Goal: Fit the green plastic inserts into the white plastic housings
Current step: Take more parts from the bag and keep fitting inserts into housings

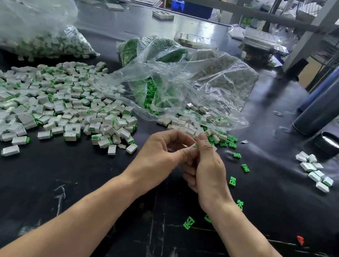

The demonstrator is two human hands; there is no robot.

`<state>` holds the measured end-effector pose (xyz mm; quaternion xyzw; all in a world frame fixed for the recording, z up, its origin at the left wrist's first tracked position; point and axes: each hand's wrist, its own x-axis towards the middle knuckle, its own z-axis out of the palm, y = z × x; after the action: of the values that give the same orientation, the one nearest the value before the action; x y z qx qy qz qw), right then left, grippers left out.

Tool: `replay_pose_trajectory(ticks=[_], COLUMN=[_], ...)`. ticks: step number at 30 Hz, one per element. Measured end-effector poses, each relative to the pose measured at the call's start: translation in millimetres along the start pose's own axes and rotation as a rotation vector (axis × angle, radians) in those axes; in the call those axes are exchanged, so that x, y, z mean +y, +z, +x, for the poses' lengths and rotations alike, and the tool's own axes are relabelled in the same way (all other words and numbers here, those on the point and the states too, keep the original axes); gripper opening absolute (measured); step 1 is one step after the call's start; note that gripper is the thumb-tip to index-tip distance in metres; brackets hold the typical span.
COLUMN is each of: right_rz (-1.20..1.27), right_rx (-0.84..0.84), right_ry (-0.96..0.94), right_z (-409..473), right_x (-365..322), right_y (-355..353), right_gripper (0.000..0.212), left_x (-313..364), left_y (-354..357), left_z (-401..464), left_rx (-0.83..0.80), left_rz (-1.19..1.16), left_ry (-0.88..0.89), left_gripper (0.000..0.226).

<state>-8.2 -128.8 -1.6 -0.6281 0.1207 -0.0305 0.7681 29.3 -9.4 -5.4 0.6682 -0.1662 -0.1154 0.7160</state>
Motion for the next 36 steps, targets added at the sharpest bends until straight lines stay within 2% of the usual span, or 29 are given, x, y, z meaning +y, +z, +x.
replay_pose_trajectory(ticks=[9, 17, 26, 33, 36], right_rz=[-0.014, -0.134, -0.208, -0.234, -0.158], right_rx=[0.030, 0.105, 0.132, 0.132, 0.121], right_ry=[0.023, -0.062, -0.127, -0.129, -0.129], right_z=[2, 4, 12, 13, 13], right_x=[3, 6, 17, 20, 19], right_y=[1, 5, 3, 1, 1], right_gripper=[0.051, 0.068, 0.051, 0.052, 0.056], left_x=[0, -2, -5, -3, 0], left_y=[4, 6, 4, 4, 6], left_z=[-2, -3, -3, -4, -5], left_rx=[0.017, 0.033, 0.055, 0.070, 0.080], left_rz=[-0.011, 0.028, 0.067, 0.101, 0.101], left_ry=[0.024, 0.033, 0.047, 0.040, 0.045], left_gripper=[0.010, 0.008, 0.004, 0.005, 0.006])
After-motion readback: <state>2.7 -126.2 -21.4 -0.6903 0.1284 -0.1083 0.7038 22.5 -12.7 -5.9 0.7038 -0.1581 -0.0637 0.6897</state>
